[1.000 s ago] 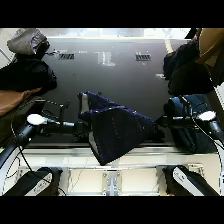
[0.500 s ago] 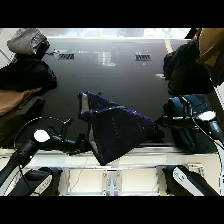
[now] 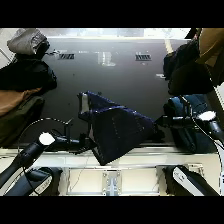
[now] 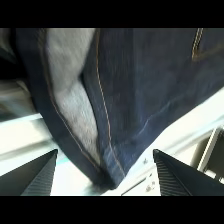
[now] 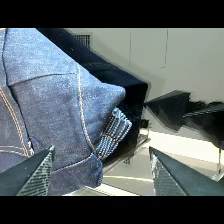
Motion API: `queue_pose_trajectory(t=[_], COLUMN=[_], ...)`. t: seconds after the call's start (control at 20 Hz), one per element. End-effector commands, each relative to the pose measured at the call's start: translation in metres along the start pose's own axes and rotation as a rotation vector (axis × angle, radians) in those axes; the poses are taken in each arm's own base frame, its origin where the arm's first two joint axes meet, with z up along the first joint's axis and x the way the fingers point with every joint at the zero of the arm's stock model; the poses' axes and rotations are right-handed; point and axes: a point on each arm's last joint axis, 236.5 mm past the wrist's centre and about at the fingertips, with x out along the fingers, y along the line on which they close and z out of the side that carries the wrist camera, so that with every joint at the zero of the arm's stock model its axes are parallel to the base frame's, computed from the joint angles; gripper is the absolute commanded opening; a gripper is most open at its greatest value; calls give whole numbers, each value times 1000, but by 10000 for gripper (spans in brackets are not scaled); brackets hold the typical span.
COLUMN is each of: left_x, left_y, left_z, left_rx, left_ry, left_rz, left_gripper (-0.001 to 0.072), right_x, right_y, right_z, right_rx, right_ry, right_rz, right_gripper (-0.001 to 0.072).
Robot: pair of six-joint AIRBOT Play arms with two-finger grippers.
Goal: Fold the clothes and pants, and hang the long-sleeved shirts on hangers.
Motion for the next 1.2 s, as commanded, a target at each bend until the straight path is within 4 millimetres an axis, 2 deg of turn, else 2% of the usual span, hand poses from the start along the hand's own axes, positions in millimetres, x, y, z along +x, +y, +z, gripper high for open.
queue_pose_trajectory(t=[0.0,0.1,0.15,0.35,0.65,0.75,0.8,0.85,0.9,1.15], left_x=[16,22,25,32,44,47,48,48,48,47], left_y=[-1,-1,0,4,18,11,8,6,4,0], left_z=[-26,-35,-33,-12,-18,-16,-14,-13,-12,-5], left_rx=[53,73,80,58,-22,-82,-100,-108,-100,-101], left_ry=[100,129,119,33,85,80,70,66,62,36], left_rz=[20,33,39,56,85,53,38,28,24,5], left_gripper=[708,708,708,707,697,508,363,138,6,6], right_x=[0,0,0,0,0,0,0,0,0,-3], right_y=[1,1,1,1,1,1,1,-1,-3,-35], right_z=[-2,-2,-2,-2,-2,-2,-1,-1,-1,-15], right_rx=[0,0,0,0,1,2,1,0,-5,-47], right_ry=[7,7,7,8,7,7,6,2,3,65], right_rz=[4,5,4,5,5,6,3,-3,-12,-147], right_gripper=[667,666,666,666,666,666,666,666,666,664])
